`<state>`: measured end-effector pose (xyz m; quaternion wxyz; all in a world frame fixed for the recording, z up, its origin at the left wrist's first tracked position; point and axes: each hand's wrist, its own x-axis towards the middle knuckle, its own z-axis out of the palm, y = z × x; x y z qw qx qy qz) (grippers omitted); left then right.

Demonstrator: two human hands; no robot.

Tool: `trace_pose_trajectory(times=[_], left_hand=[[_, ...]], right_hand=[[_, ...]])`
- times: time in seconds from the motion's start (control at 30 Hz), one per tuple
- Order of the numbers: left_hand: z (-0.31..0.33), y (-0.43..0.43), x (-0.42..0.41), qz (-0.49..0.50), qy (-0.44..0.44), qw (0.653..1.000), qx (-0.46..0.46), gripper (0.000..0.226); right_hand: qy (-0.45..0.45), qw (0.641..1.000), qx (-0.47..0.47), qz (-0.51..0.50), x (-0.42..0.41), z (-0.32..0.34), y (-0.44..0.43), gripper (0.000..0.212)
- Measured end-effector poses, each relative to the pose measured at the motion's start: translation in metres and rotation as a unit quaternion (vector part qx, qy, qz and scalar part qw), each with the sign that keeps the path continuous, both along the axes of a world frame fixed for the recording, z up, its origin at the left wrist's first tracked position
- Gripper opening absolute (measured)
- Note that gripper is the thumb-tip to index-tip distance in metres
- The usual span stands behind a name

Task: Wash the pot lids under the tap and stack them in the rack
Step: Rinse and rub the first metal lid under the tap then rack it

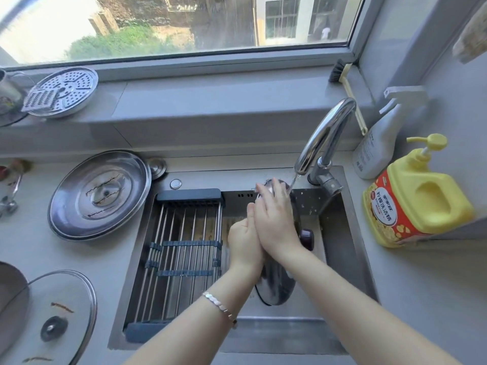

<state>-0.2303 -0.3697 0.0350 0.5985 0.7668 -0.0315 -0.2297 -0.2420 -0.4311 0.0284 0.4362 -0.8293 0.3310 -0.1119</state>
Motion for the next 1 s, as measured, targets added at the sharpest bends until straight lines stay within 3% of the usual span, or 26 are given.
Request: trace_pose_trajectory(times=[0.07, 0.13, 0.2, 0.27, 0.37, 0.43, 0.57, 0.63, 0.73, 0.8, 0.93, 1.0], left_hand=[[-0.002, 0.003, -0.001, -0.018, -0.042, 0.999, 0.029, 0.065], [0.002, 0.008, -0.008, -0.049, -0.079, 0.995, 0.04, 0.06], [0.005, 0.011, -0.011, -0.064, -0.085, 0.994, 0.021, 0.057], [0.004, 0.011, -0.007, -0.057, -0.073, 0.996, 0.018, 0.057], [-0.003, 0.003, 0.005, -0.018, -0.021, 1.0, 0.003, 0.06], [-0.005, -0.001, 0.008, -0.003, -0.02, 1.0, -0.001, 0.061], [0.001, 0.002, -0.001, -0.004, -0.052, 0.999, 0.001, 0.057], [0.002, 0.0, 0.0, 0.036, -0.009, 0.999, 0.0, 0.055], [0.003, -0.008, 0.014, 0.132, 0.097, 0.986, -0.036, 0.053], [0.005, -0.008, 0.025, 0.152, 0.128, 0.979, -0.041, 0.051], [0.007, -0.003, 0.034, 0.189, 0.214, 0.956, -0.066, 0.043], [0.007, -0.003, 0.032, 0.199, 0.213, 0.954, -0.063, 0.043]], right_hand=[[0.02, 0.998, 0.053, -0.004, 0.006, -0.002, -0.014, 0.047], [0.045, 0.982, 0.162, -0.082, 0.015, -0.006, -0.045, 0.047], [0.053, 0.956, 0.236, -0.167, 0.019, -0.009, -0.06, 0.033], [0.028, 0.968, 0.177, -0.177, 0.019, -0.009, -0.046, 0.031], [-0.027, 0.995, 0.056, -0.076, 0.011, -0.003, -0.005, 0.043], [-0.029, 0.994, 0.089, -0.062, 0.01, -0.007, -0.004, 0.049], [0.015, 0.944, 0.262, -0.2, 0.03, -0.024, -0.052, 0.048], [0.048, 0.959, 0.201, -0.191, 0.034, -0.021, -0.048, 0.052], [-0.006, 1.0, 0.027, -0.006, 0.02, -0.011, -0.007, 0.056], [-0.059, 0.995, -0.028, 0.079, -0.001, -0.008, 0.016, 0.062], [-0.044, 0.968, -0.188, 0.161, -0.041, -0.032, 0.014, 0.069], [-0.043, 0.961, -0.195, 0.189, -0.05, -0.036, 0.009, 0.067]])
